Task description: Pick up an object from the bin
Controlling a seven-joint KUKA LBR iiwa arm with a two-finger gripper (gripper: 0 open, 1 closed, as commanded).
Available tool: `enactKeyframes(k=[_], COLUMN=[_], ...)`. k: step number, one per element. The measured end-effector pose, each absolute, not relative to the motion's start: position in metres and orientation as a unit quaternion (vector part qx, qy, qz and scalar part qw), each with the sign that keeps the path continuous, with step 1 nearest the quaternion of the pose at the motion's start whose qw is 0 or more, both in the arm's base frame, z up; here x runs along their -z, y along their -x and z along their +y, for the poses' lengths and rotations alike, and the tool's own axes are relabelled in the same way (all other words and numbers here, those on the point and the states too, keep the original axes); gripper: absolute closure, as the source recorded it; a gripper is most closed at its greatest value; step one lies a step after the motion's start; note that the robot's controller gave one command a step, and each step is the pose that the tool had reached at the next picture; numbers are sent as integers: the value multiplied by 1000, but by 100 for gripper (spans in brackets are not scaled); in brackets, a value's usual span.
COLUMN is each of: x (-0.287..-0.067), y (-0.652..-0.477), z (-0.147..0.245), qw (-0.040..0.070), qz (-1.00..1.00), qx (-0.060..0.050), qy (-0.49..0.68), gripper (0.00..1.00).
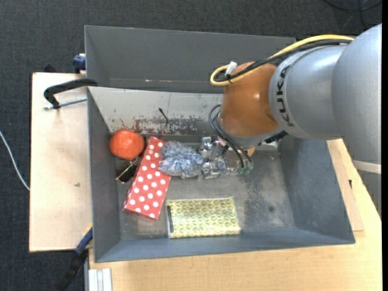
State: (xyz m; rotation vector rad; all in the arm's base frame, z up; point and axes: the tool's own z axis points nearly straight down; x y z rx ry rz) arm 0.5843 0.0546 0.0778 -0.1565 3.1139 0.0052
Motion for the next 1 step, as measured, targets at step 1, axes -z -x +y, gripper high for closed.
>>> enactKeyframes(k=[1], x=[-215], y=[-593], z=[54], qw=[3], qz=[998], qx=[0], qy=[62], gripper=[100])
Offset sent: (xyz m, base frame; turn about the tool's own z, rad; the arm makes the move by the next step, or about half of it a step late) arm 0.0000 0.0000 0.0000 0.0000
